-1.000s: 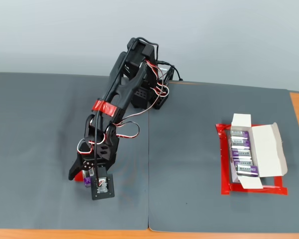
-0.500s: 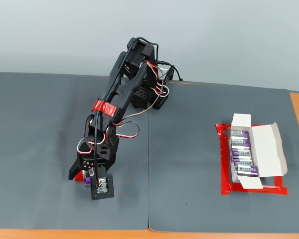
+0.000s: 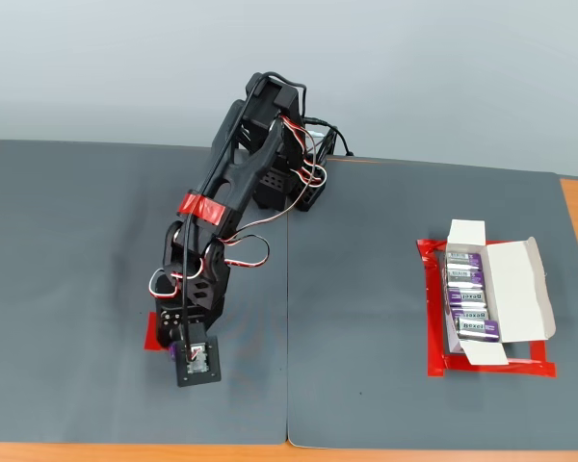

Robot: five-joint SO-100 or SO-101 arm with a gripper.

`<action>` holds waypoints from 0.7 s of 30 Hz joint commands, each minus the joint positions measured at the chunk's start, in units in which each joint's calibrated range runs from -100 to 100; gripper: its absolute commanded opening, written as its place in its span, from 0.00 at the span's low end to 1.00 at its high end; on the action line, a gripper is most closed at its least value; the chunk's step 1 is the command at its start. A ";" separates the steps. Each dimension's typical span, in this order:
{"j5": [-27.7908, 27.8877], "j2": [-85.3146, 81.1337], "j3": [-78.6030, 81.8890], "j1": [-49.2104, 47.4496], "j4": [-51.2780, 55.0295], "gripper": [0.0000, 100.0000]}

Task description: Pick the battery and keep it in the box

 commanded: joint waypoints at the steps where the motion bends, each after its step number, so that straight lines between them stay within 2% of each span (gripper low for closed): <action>1: -0.16 0.10 -1.58 -0.48 -0.13 0.09; 21: -0.31 -8.04 -1.76 -0.86 0.30 0.07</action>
